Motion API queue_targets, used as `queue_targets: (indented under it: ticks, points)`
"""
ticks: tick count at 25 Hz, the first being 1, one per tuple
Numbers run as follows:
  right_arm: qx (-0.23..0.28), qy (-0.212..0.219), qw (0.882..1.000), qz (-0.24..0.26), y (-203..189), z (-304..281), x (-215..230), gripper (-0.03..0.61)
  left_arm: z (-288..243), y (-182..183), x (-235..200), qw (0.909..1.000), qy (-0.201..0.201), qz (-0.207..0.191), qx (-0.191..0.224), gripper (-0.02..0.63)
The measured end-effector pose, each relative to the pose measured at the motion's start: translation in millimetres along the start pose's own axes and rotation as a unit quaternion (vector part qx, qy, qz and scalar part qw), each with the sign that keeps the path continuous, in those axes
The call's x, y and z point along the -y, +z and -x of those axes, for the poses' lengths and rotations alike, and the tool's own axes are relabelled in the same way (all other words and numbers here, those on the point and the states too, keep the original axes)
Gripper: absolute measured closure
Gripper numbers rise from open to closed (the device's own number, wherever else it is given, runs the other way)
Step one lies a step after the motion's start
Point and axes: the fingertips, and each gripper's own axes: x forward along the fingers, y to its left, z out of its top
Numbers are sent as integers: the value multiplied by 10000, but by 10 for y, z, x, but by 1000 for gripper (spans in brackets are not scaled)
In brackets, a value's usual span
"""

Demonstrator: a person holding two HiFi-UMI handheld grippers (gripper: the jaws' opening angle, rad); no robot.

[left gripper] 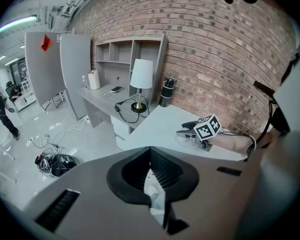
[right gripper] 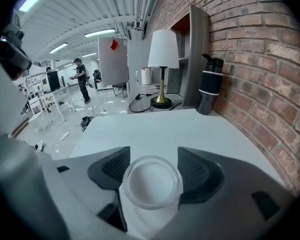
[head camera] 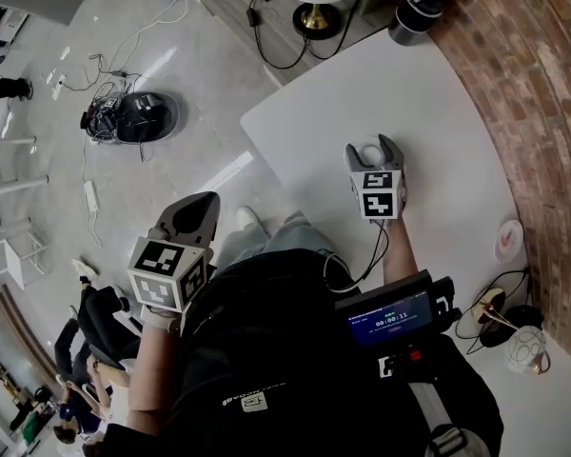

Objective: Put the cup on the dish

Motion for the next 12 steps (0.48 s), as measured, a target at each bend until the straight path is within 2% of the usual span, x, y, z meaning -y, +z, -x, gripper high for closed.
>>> queue_targets:
  ticks: [12]
  points:
    - [197, -359, 9992, -33, 238, 283, 4, 299, 81, 17, -113, 9996, -199, 2, 208, 607]
